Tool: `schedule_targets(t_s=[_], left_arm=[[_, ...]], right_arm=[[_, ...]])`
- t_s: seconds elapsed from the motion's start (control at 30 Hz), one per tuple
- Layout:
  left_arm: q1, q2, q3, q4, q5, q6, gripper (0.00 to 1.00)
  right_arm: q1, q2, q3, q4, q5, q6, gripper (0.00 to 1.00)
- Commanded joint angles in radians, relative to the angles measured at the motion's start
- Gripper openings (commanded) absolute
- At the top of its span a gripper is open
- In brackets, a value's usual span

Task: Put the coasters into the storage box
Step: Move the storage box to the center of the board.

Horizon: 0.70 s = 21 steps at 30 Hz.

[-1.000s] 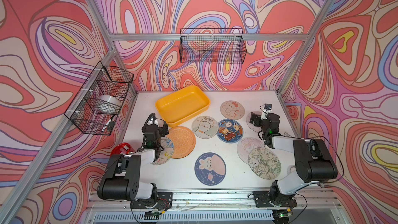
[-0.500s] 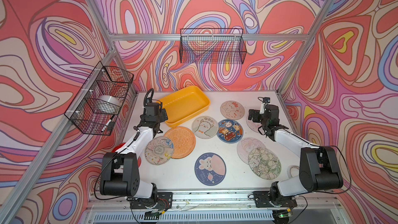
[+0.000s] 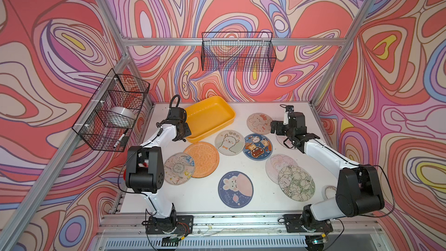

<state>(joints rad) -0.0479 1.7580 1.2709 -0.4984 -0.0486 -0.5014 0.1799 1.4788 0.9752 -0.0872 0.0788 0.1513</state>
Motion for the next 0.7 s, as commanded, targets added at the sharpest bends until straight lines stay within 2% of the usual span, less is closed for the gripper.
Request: schedule_targets(t_s=[0.0,0.47,0.67], left_arm=[[-0.004,0.027,0.034,-0.095,0.001,-0.04,0.51],[-0.004,0.152,0.149,-0.112,-0.027,-0.029,0.25],[-0.004,0.192,0.187,-0.111,-0.042,-0.027,0.19]], right_arm=[[0.017,-0.011,0.032,-0.043,-0.002,0.013,0.98],[0.054,0.02,0.05,-0.047,0.018,0.013,0.98],[0.058,0.026,0.051,-0.046,0.038,0.007,0.99]])
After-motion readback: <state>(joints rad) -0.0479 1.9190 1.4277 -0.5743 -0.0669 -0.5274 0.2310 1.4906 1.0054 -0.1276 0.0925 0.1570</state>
